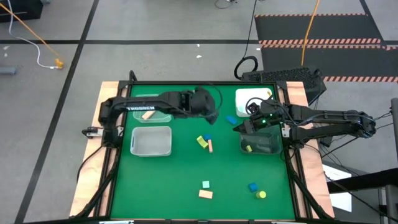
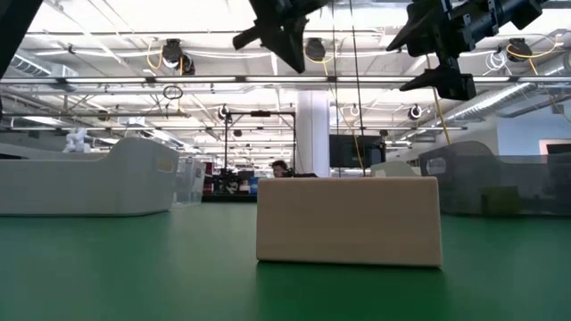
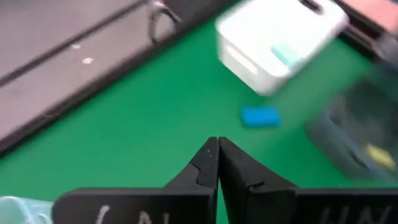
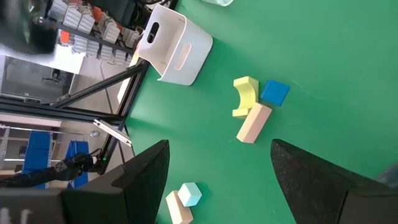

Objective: Sort & place blocks by color
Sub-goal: Put the top blue block into the gray bin

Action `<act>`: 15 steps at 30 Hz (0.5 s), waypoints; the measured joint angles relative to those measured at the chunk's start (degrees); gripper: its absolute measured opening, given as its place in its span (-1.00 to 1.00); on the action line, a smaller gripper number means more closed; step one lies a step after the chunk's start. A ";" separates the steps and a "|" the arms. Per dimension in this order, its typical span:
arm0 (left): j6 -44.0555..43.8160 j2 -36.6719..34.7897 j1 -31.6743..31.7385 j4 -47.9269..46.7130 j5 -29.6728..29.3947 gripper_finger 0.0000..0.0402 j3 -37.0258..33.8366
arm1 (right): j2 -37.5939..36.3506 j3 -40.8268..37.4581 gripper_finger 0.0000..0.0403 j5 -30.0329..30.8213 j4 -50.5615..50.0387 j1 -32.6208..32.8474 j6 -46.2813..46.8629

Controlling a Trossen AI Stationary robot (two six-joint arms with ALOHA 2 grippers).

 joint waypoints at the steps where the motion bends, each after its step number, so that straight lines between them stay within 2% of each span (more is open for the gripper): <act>1: 0.79 0.04 -0.86 -0.43 0.35 -0.95 0.00 | 0.00 0.00 0.35 0.00 0.28 0.00 -0.02; 8: 2.22 0.02 -6.82 -5.20 1.07 -0.94 0.00 | 0.00 0.00 0.35 0.00 0.29 0.00 -0.04; 12: 4.62 -1.19 -8.86 -12.05 2.40 -0.94 -0.02 | 0.00 0.00 0.35 0.00 0.27 0.00 -0.09; 15: 0.67 -3.43 -10.44 -15.32 4.72 -0.94 0.07 | 0.00 0.00 0.35 0.00 0.28 0.00 -0.02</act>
